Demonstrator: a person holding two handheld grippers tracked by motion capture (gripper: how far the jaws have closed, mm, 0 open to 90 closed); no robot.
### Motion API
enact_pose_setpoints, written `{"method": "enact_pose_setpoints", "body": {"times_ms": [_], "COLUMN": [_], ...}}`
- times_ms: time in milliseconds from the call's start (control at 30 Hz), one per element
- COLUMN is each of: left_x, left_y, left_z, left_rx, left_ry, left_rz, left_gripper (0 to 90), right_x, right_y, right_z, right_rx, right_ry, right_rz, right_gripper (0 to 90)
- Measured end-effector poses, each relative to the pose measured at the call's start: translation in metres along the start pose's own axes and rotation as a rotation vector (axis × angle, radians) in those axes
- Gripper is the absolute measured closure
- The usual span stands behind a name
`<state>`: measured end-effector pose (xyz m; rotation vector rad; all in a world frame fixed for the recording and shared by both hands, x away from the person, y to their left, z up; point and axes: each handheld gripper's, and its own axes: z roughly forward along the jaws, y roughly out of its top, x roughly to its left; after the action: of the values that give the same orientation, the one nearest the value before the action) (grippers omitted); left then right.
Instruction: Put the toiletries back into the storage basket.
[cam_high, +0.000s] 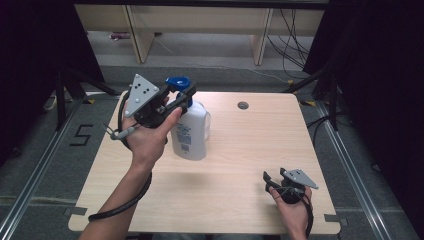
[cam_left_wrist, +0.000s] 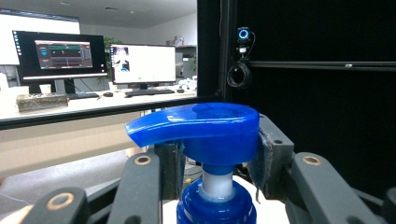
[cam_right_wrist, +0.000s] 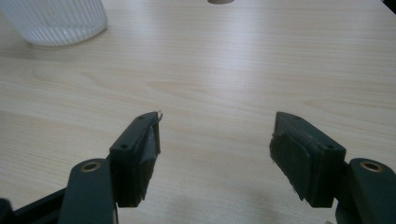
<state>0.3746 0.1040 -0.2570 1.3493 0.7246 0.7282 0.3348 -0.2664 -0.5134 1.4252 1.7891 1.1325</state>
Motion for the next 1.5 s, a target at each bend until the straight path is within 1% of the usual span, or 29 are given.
{"method": "enact_pose_setpoints", "body": {"times_ms": [33, 67, 100, 200, 233, 300, 367, 433, 467, 500, 533, 567, 600, 633, 767, 833, 867, 900, 967, 1100, 1133, 1167, 1200, 1233, 1267, 1300, 1367, 1433, 1500], "left_x": [0.000, 0.001, 0.001, 0.003, 0.003, 0.004, 0.003, 0.004, 0.004, 0.006, 0.006, 0.007, 0.008, 0.009, 0.011, 0.014, 0.015, 0.016, 0.017, 0.018, 0.018, 0.019, 0.019, 0.019, 0.019, 0.019, 0.019, 0.020, 0.020], "left_y": [0.000, -0.001, -0.002, -0.003, -0.003, -0.003, -0.002, -0.001, -0.001, 0.000, 0.000, 0.001, 0.001, 0.002, 0.002, 0.003, 0.003, 0.002, 0.002, 0.002, 0.002, 0.002, 0.002, 0.002, 0.002, 0.002, 0.003, 0.003, 0.004], "left_z": [0.000, 0.001, 0.001, 0.003, 0.003, 0.003, 0.004, 0.006, 0.007, 0.008, 0.009, 0.010, 0.010, 0.010, 0.012, 0.015, 0.015, 0.016, 0.018, 0.021, 0.022, 0.023, 0.024, 0.024, 0.025, 0.025, 0.026, 0.028, 0.028], "left_rx": [0.000, 0.004, 0.006, 0.006, 0.005, 0.000, -0.006, -0.007, -0.010, -0.010, -0.011, -0.012, -0.012, -0.013, -0.008, -0.005, -0.002, -0.002, 0.000, 0.006, 0.007, 0.005, 0.006, 0.008, 0.007, 0.007, 0.006, 0.007, 0.006], "left_ry": [0.000, 0.008, 0.014, 0.024, 0.019, 0.034, 0.030, 0.035, 0.036, 0.049, 0.043, 0.047, 0.052, 0.064, 0.066, 0.075, 0.078, 0.081, 0.081, 0.089, 0.083, 0.091, 0.083, 0.083, 0.082, 0.082, 0.090, 0.082, 0.090], "left_rz": [0.000, 0.003, 0.000, 0.004, -0.006, 0.000, -0.009, -0.008, -0.007, 0.005, -0.006, -0.005, -0.005, 0.006, 0.003, 0.001, 0.001, 0.000, -0.001, 0.009, 0.001, 0.006, -0.001, 0.000, -0.001, -0.001, 0.004, -0.005, 0.001], "left_gripper": [59.7, 59.6, 59.6, 59.6, 59.6, 59.6, 59.6, 59.6, 59.6, 59.6, 59.6, 59.6, 59.6, 59.6, 59.6, 59.6, 59.6, 59.6, 59.6, 59.7, 59.6, 59.6, 59.6, 59.7, 59.6, 59.6, 59.6, 59.6, 59.6], "right_x": [0.000, 0.000, -0.001, 0.000, 0.000, 0.000, -0.001, 0.000, 0.000, -0.001, -0.001, 0.003, 0.002, -0.002, -0.001, 0.000, 0.003, 0.000, 0.003, 0.003, 0.003, 0.002, 0.004, 0.004, 0.001, 0.001, 0.003, 0.003, 0.003], "right_y": [0.000, -0.001, -0.001, -0.001, -0.001, -0.001, -0.001, 0.000, 0.000, 0.000, 0.000, 0.000, -0.001, 0.000, 0.000, 0.000, 0.000, 0.000, 0.000, 0.001, 0.000, 0.001, 0.001, 0.001, 0.001, 0.001, 0.000, 0.000, 0.000], "right_z": [0.000, 0.002, 0.001, 0.001, 0.002, 0.002, 0.001, 0.001, 0.001, 0.000, 0.001, 0.001, 0.001, 0.002, 0.002, 0.001, 0.000, 0.001, 0.000, 0.000, 0.000, 0.001, 0.000, 0.000, 0.001, 0.001, 0.001, 0.000, 0.001], "right_rx": [0.000, -0.014, -0.012, -0.018, -0.016, -0.018, -0.019, -0.008, -0.013, -0.004, -0.005, 0.001, -0.005, -0.010, -0.007, 0.009, 0.015, 0.005, 0.019, 0.023, 0.022, 0.014, 0.026, 0.030, 0.010, 0.010, 0.011, 0.017, 0.013], "right_ry": [0.000, 0.017, 0.011, 0.015, 0.006, 0.006, 0.006, 0.019, 0.001, 0.002, 0.004, 0.008, 0.006, 0.016, 0.016, 0.008, 0.004, 0.000, 0.008, 0.005, 0.003, 0.000, 0.003, 0.006, 0.008, 0.008, 0.007, 0.008, 0.008], "right_rz": [0.000, 0.029, 0.020, 0.030, 0.027, 0.025, 0.026, 0.042, 0.031, 0.031, 0.038, 0.086, 0.072, 0.038, 0.049, 0.037, 0.072, 0.029, 0.068, 0.061, 0.067, 0.042, 0.066, 0.072, 0.026, 0.026, 0.054, 0.058, 0.058], "right_gripper": [33.3, 33.3, 33.3, 33.2, 33.2, 33.1, 33.1, 33.0, 32.9, 32.9, 32.9, 32.9, 32.9, 32.9, 32.9, 32.8, 32.8, 32.8, 32.9, 32.8, 32.8, 32.8, 32.8, 32.8, 32.7, 32.7, 32.6, 32.5, 32.5]}}
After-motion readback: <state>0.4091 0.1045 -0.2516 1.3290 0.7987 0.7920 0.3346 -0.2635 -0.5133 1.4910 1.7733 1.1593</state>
